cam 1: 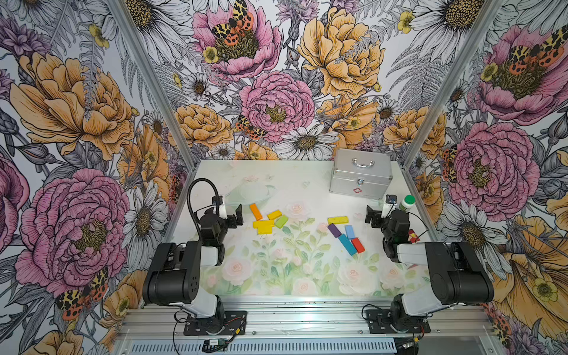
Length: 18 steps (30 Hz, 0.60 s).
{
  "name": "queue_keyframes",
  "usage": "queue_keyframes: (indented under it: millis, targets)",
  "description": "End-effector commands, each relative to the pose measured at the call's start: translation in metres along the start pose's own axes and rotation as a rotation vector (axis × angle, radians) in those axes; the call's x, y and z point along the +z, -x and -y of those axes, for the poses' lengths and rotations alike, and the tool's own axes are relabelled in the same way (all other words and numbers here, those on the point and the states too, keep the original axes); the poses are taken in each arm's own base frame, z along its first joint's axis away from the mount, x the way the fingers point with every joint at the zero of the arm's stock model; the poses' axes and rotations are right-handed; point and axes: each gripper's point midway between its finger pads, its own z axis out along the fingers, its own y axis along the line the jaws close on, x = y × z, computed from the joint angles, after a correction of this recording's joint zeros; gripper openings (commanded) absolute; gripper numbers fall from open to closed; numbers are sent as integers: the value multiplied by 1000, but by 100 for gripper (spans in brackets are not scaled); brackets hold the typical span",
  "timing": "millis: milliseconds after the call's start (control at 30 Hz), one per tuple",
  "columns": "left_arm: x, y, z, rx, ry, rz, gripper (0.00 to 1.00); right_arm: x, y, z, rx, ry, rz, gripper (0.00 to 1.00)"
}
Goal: Assemble the letter p with building blocks
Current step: Adjust the building block at the center of the board.
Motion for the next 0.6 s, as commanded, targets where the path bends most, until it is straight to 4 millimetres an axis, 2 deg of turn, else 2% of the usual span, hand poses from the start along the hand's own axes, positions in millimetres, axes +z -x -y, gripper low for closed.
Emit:
queue_keyframes:
  millis: [0, 100, 200, 567]
  targets:
    - [1, 8, -8, -26, -4, 35, 99, 4, 12, 1, -12, -9, 33, 99]
    - [2, 9, -10, -21, 25, 34, 99, 4, 12, 1, -11, -9, 34, 100]
    - [2, 8, -22, -32, 123, 32, 99, 4, 11, 1, -10, -8, 31, 99]
    - [3, 8, -18, -10, 136, 23, 99, 4, 12, 1, -9, -6, 32, 99]
